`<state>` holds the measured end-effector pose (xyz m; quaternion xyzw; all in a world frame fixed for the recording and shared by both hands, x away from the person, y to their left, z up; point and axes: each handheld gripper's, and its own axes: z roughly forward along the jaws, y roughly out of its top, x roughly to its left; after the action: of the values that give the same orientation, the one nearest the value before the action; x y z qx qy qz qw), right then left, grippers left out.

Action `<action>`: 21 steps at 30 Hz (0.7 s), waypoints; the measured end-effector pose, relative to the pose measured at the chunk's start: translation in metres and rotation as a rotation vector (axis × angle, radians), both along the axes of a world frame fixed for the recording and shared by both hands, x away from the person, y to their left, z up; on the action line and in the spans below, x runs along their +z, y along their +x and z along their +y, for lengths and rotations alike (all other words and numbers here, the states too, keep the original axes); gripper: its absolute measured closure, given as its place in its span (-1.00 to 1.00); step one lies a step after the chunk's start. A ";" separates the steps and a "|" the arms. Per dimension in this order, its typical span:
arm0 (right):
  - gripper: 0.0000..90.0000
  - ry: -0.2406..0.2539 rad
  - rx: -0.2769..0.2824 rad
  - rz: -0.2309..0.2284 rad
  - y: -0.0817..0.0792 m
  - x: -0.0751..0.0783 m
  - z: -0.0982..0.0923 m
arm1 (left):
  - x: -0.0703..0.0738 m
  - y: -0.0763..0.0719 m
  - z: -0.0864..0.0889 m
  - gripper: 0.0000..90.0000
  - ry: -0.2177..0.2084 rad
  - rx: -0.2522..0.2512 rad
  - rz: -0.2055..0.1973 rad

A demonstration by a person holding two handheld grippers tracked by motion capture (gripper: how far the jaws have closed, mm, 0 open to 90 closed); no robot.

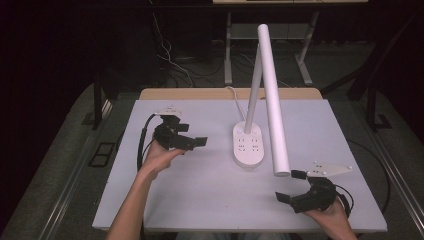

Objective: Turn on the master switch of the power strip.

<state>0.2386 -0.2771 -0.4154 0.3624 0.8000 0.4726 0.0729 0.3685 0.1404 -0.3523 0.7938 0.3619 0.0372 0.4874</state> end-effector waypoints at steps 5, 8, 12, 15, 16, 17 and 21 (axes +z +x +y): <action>-0.99 0.000 -0.001 0.000 0.000 0.000 0.000 | -0.003 -0.012 0.008 -1.00 -0.014 0.011 -0.001; -0.99 -0.002 -0.001 0.000 0.000 0.000 0.000 | -0.007 -0.020 0.013 -1.00 -0.026 0.014 -0.004; -0.99 -0.004 -0.002 -0.001 0.000 0.000 0.000 | -0.013 -0.031 0.018 -1.00 -0.053 0.023 -0.014; -0.99 -0.003 -0.003 0.001 0.000 0.000 0.001 | -0.019 -0.039 0.022 -1.00 -0.066 0.026 -0.017; -0.99 -0.003 -0.003 -0.001 0.000 0.000 0.001 | -0.019 -0.039 0.022 -1.00 -0.066 0.026 -0.017; -0.99 -0.004 -0.003 -0.002 0.000 0.000 0.001 | -0.023 -0.045 0.024 -1.00 -0.075 0.029 -0.018; -0.99 -0.005 0.000 -0.004 0.000 0.000 0.001 | -0.030 -0.057 0.028 -1.00 -0.076 0.035 -0.021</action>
<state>0.2382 -0.2757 -0.4153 0.3614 0.8009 0.4715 0.0755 0.3115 0.1686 -0.3825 0.7677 0.3718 0.0405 0.5203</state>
